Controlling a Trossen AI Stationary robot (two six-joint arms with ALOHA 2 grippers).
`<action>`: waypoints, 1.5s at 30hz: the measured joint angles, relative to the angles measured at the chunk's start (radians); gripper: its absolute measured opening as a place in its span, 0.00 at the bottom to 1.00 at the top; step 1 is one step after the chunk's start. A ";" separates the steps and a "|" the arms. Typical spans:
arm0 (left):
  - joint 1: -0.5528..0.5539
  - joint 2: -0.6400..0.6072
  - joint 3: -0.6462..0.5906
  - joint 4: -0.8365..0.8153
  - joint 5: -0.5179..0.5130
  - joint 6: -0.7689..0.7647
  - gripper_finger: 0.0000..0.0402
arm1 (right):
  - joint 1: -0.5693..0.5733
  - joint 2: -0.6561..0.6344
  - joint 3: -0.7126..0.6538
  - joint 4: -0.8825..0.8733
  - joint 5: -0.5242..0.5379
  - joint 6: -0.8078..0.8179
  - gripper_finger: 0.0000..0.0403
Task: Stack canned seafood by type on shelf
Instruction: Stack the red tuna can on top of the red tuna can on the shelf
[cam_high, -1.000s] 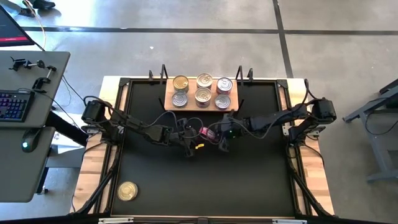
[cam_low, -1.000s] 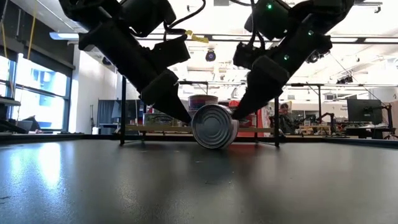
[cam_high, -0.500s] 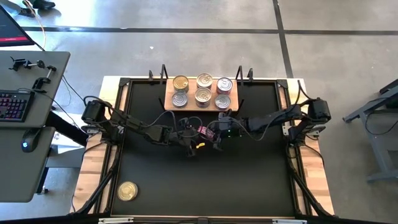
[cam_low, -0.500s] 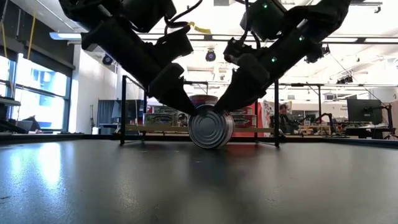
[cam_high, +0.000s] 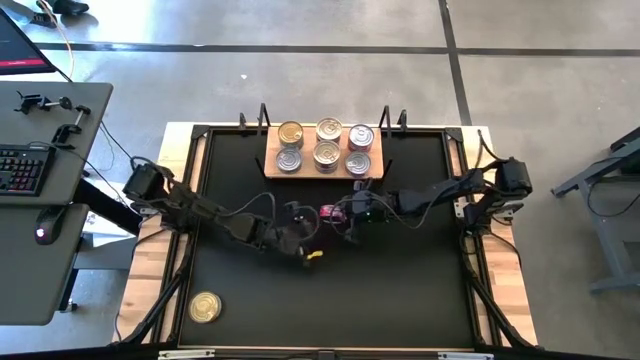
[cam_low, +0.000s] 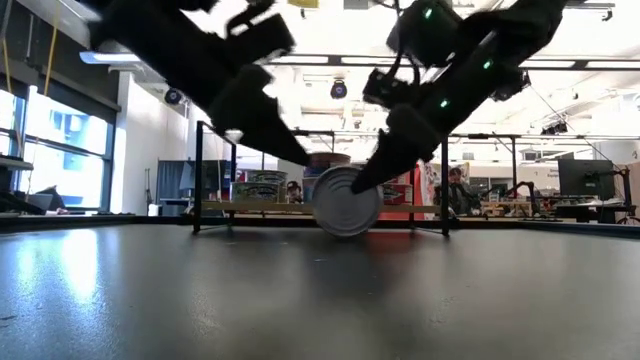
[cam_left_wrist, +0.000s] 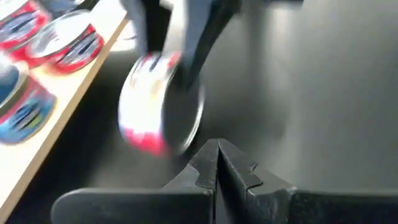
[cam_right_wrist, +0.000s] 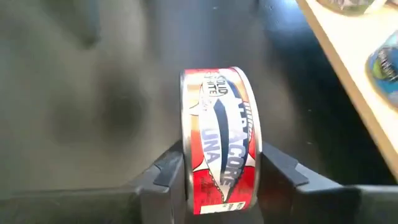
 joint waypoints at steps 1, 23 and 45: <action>-0.018 -0.012 0.000 -0.043 -0.034 -0.027 0.00 | 0.010 -0.022 0.006 -0.045 0.023 -0.012 0.30; -0.101 0.002 -0.019 -0.146 -0.111 -0.150 0.00 | -0.141 0.004 0.163 -0.374 0.724 -0.650 0.30; -0.101 0.003 -0.019 -0.122 -0.112 -0.149 0.00 | -0.098 -0.133 0.163 -0.436 0.700 -0.657 0.77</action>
